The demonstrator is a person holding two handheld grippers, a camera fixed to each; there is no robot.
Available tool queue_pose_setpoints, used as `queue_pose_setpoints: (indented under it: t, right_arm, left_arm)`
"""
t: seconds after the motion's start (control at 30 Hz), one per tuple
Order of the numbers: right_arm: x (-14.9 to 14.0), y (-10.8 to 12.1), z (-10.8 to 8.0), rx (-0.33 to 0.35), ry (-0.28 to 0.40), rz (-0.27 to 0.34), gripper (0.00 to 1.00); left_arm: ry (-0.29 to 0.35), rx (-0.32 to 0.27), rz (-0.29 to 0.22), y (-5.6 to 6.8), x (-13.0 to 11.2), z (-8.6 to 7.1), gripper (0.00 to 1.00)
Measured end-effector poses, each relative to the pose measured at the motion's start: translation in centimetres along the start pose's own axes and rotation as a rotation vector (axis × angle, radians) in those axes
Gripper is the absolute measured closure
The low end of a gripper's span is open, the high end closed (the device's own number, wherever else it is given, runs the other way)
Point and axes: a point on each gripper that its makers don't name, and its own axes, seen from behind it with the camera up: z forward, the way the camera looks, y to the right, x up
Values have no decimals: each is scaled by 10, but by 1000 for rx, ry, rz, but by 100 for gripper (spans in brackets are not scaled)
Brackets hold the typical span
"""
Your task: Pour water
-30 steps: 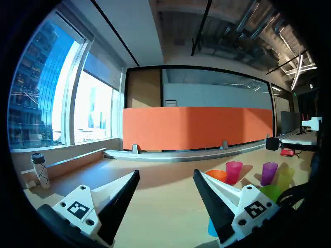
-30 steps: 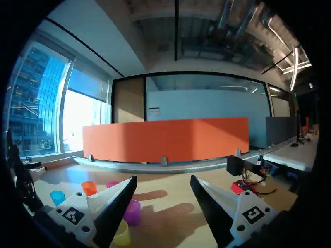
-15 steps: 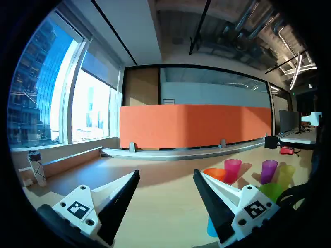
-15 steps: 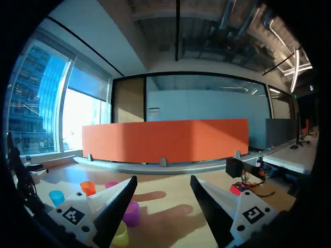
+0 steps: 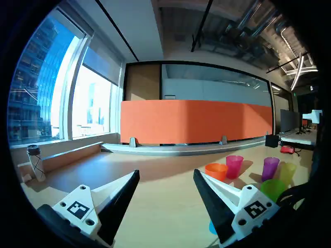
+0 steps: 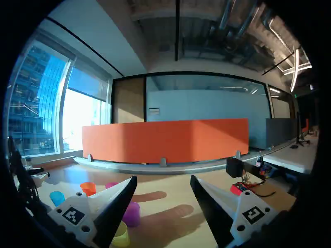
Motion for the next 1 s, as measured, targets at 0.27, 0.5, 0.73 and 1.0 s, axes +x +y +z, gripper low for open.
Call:
queue_pose_setpoints:
  t: [0.27,0.5,0.73,1.0]
  right_arm:
    - [2,-2,0,1,1,-2,1]
    - [2,0,-2,-4,1,-2,1]
    - [5,3,-5,-6,7,-2,1]
    - [15,2,-8,1,31,-28,1]
  left_arm:
    - [-18,1,5,-1,-4,1,4]
    - [-21,-5,5,1,-5,2,4]
    - [-23,-5,7,0,-5,3,4]
    - [-24,-8,8,1,-5,4,4]
